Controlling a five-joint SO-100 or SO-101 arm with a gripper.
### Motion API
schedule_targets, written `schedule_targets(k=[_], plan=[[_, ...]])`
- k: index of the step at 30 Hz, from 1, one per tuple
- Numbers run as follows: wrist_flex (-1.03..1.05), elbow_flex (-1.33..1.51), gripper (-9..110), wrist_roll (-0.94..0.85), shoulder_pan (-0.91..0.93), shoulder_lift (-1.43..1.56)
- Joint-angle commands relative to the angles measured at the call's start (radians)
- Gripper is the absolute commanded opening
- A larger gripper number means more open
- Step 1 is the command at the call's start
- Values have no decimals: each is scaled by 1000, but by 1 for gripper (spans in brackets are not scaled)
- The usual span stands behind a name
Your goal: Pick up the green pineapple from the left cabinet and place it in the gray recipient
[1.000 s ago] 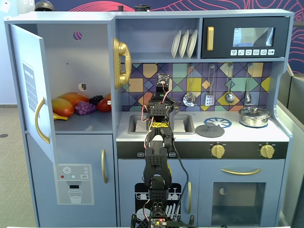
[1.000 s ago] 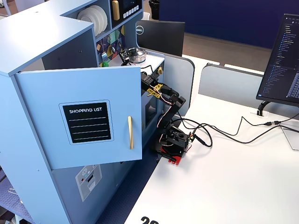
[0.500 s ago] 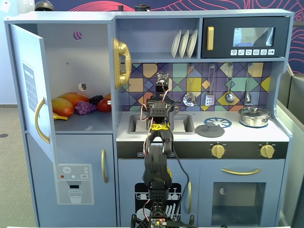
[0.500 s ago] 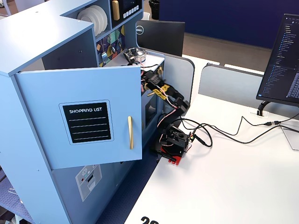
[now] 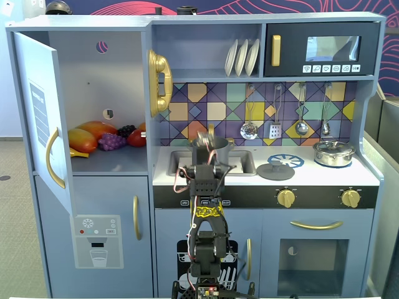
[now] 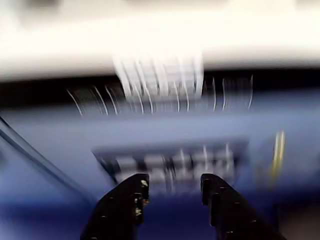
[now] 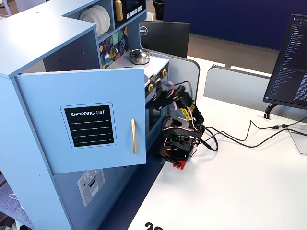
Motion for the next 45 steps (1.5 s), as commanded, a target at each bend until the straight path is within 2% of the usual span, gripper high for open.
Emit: schedule_targets(k=[1,7,12,21,25,45], plan=[[-63,337,1,18,-52,74],[-127,676,0,51,-140,155],[-103,838,0,60,-110,218],[66,850,0,81,-44,225],[64,850,1,84,20,227],[66,850,1,80,21,227]])
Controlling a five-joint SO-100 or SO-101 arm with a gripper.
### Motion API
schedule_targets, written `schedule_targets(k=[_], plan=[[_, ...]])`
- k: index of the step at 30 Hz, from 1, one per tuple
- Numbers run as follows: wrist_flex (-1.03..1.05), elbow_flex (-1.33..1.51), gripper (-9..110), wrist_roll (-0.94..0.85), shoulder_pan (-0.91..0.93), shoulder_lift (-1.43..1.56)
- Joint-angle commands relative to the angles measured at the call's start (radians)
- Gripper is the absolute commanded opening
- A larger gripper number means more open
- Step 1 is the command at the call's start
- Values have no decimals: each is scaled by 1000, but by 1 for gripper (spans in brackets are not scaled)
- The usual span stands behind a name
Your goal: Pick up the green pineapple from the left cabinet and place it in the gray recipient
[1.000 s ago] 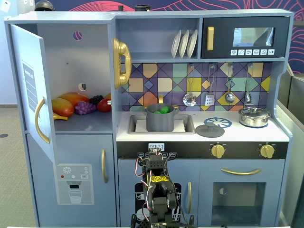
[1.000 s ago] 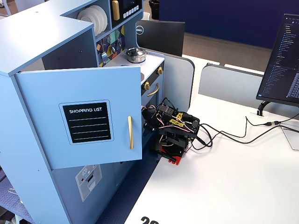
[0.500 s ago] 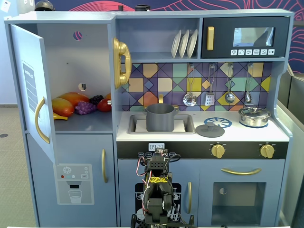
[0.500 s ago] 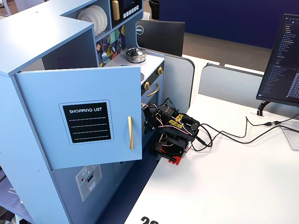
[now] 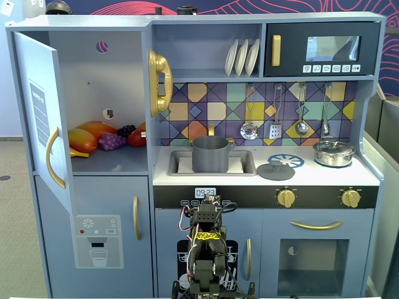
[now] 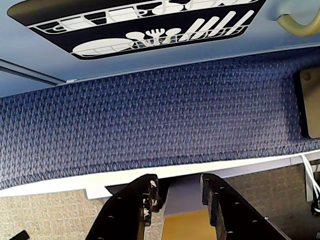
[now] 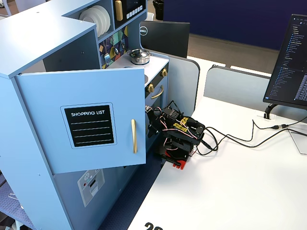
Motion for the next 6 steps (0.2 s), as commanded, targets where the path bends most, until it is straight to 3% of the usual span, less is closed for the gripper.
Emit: schedule_targets(k=[1,6], plan=[[170,21,1,20,12,-3],[170,21,1,20,12,-3]])
